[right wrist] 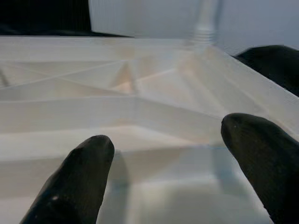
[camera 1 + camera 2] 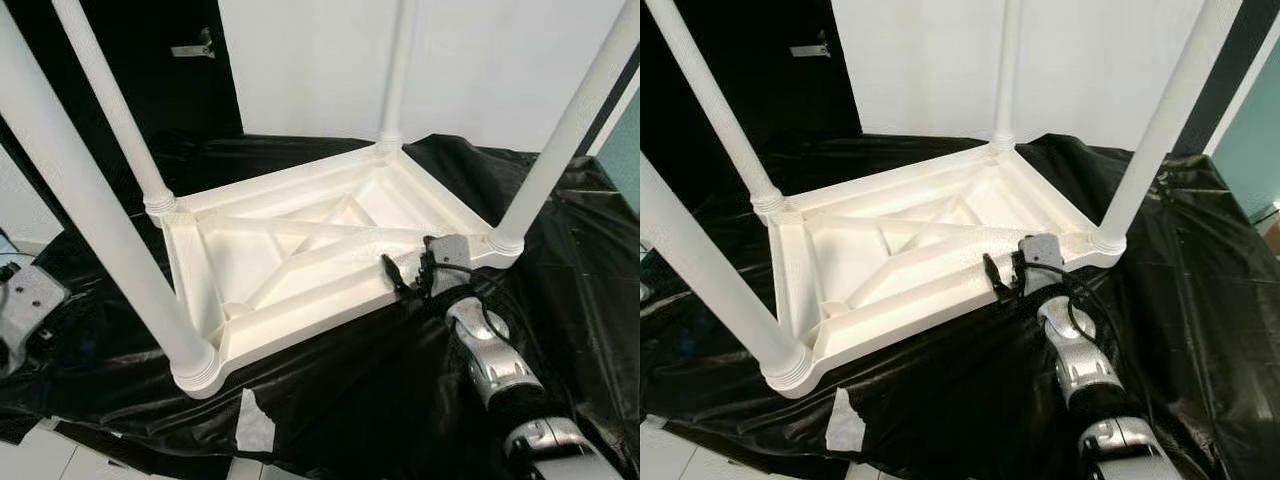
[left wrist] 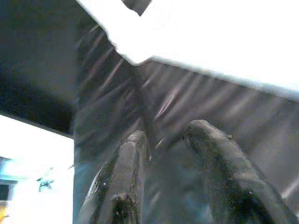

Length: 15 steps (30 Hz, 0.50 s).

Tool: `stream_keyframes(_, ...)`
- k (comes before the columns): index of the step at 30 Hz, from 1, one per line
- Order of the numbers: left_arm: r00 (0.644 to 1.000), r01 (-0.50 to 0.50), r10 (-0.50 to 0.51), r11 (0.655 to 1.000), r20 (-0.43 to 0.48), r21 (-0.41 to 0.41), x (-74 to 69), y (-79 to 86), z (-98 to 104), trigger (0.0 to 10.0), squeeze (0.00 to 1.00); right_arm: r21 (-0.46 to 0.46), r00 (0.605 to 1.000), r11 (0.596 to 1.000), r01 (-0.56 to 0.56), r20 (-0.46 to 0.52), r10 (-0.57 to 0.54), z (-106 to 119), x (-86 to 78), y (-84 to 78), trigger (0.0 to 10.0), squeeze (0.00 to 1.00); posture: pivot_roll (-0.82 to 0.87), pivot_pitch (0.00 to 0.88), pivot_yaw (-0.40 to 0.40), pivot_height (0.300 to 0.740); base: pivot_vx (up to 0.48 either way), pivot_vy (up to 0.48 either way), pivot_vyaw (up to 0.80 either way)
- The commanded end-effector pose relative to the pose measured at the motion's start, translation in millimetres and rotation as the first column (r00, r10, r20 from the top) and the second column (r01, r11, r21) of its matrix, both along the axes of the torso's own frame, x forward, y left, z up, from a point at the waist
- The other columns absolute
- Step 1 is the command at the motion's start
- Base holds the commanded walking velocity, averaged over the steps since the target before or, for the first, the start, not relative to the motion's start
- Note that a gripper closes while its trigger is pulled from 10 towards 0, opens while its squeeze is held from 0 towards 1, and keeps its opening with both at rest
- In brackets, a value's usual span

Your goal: Building children table

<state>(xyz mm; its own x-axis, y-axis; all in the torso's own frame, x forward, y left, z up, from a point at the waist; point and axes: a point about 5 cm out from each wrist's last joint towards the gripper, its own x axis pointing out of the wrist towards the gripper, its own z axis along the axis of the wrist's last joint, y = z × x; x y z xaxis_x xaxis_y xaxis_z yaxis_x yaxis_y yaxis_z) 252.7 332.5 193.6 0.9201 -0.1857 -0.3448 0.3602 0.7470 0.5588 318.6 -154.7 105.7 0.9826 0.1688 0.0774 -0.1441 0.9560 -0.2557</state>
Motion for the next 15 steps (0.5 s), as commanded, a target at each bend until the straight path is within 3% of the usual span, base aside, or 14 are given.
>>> stream_keyframes(1,0.945,-0.219,0.226,0.974,0.236,-0.056,14.3,10.6,8,10.0,0.00,-0.012,0.996,0.996,0.084,0.034,-0.083,3,-8.7,-4.1,10.0,0.00,0.02,0.000,0.004,0.740,0.000,0.000,0.00)
stream_keyframes(4,0.930,-0.219,0.241,0.970,0.279,-0.109,22.5,7.9,10,10.0,0.00,-0.009,0.990,0.992,0.129,0.054,-0.128,5,-14.5,-7.3,10.0,0.00,0.01,0.000,0.004,0.740,0.000,0.000,0.00)
stream_keyframes(5,0.917,-0.211,0.257,0.962,0.305,-0.175,29.3,4.9,10,10.0,0.00,0.004,0.980,0.983,0.186,0.067,-0.186,5,-20.1,-11.4,10.0,0.00,0.00,0.000,0.007,0.740,0.000,0.000,0.00)
stream_keyframes(10,0.910,-0.192,0.261,0.954,0.322,-0.230,35.6,0.4,8,10.0,0.00,0.000,0.967,0.970,0.244,0.082,-0.243,6,-26.2,-16.0,10.0,0.00,0.00,0.000,0.008,0.740,0.000,0.000,0.00)
stream_keyframes(11,0.906,-0.136,0.253,0.933,0.339,-0.333,43.1,-9.3,5,10.0,0.00,0.017,0.938,0.943,0.332,0.098,-0.332,7,-35.5,-26.3,10.0,0.00,-0.02,0.000,0.009,0.740,0.000,0.000,0.00)
stream_keyframes(13,0.906,-0.136,0.253,0.933,0.339,-0.333,43.1,-9.3,5,10.0,0.00,0.017,0.938,0.943,0.332,0.098,-0.332,7,-35.5,-26.3,10.0,0.00,-0.02,0.000,0.009,0.740,0.000,0.000,0.00)
stream_keyframes(14,0.912,-0.072,0.234,0.901,0.337,-0.428,50.0,-19.4,0,10.0,0.00,0.027,0.907,0.912,0.410,0.096,-0.410,6,-44.4,-35.3,10.0,0.00,-0.02,0.000,0.010,0.740,0.000,0.000,0.00)
stream_keyframes(15,0.912,-0.072,0.234,0.901,0.337,-0.428,50.0,-19.4,0,10.0,0.00,0.027,0.907,0.912,0.410,0.096,-0.410,6,-44.4,-35.3,10.0,0.00,-0.02,0.000,0.010,0.740,0.000,0.000,0.00)
